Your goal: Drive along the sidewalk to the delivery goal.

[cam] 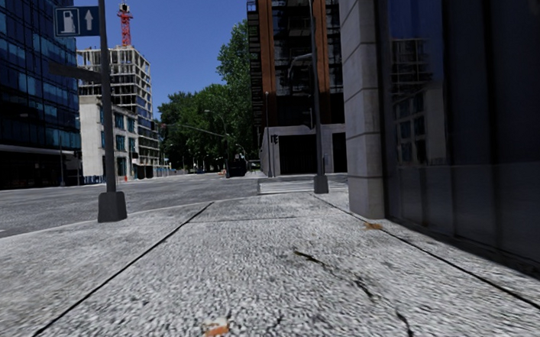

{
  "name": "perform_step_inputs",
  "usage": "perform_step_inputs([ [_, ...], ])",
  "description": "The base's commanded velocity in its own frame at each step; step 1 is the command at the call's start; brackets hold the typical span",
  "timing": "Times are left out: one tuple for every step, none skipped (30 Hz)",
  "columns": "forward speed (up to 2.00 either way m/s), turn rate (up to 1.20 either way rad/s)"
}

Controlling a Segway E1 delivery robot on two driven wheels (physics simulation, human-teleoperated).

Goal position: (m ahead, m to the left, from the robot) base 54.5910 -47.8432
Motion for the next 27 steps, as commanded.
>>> perform_step_inputs([
  [2.00, 0.00],
  [2.00, 0.00],
  [2.00, 0.00],
  [2.00, 0.00],
  [2.00, 0.00],
  [2.00, 0.00],
  [2.00, 0.00],
  [2.00, 0.00],
  [2.00, 0.00],
  [2.00, 0.00],
  [2.00, 0.00],
  [2.00, 0.00],
  [2.00, 0.00],
  [2.00, 0.00],
  [2.00, 0.00],
  [2.00, 0.00],
  [2.00, 0.00],
  [2.00, 0.00],
  [2.00, 0.00],
  [2.00, 0.00],
  [2.00, 0.00],
  [2.00, 0.00],
  [2.00, 0.00],
  [2.00, 0.00],
  [2.00, 0.00],
  [2.00, 0.00],
  [2.00, 0.00],
])
